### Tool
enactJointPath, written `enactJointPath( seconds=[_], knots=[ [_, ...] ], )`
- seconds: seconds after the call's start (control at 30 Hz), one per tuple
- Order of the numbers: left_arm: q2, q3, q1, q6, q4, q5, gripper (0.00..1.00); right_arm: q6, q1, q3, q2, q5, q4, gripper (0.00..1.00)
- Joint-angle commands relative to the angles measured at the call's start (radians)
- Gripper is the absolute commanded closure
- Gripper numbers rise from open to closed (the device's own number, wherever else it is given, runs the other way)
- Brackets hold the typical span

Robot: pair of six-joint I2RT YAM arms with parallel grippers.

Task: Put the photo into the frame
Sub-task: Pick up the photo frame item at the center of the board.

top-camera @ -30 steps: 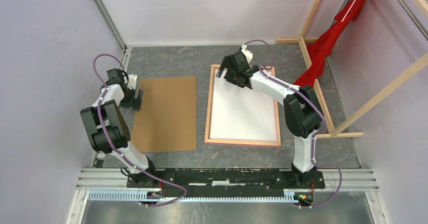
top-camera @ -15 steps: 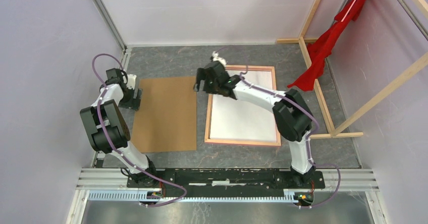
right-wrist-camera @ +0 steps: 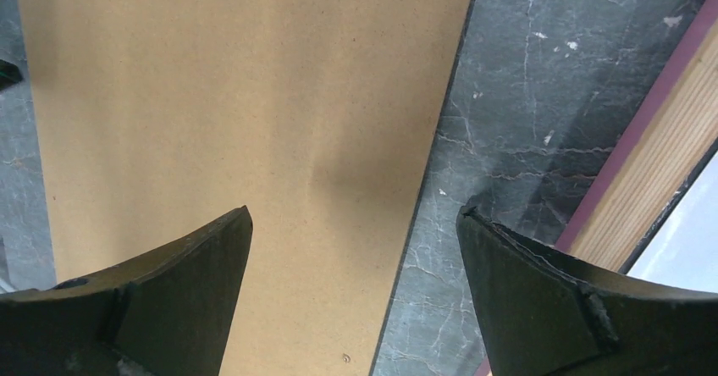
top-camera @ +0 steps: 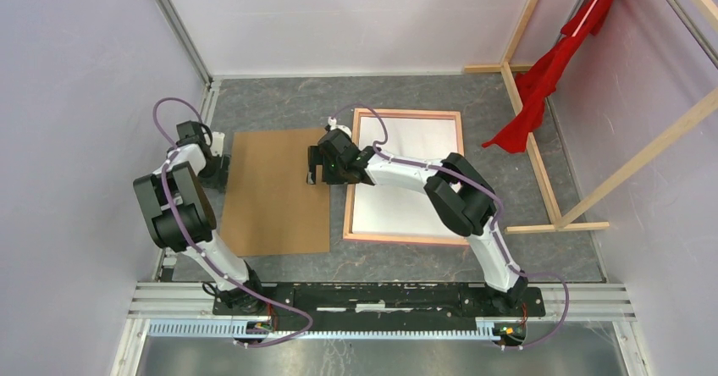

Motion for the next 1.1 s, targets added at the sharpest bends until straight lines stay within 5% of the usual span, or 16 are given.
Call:
enactJointPath(
  seconds=[0.0, 0.63, 1.07],
  knots=[
    [0.025, -0.056, 0.003, 0.023, 0.059, 0.022, 0.26, 0.012, -0.001, 0.039, 0.030, -0.001, -0.007, 0.02],
    [0.070, -0.145, -0.082, 0.020, 0.047, 0.210, 0.46, 0.111, 0.023, 0.024, 0.054, -0.056, 0.003, 0.02],
    [0.098, -0.162, -0.142, 0.050, 0.031, 0.234, 0.51, 0.197, 0.023, -0.042, -0.033, -0.236, 0.270, 0.02]
  ],
)
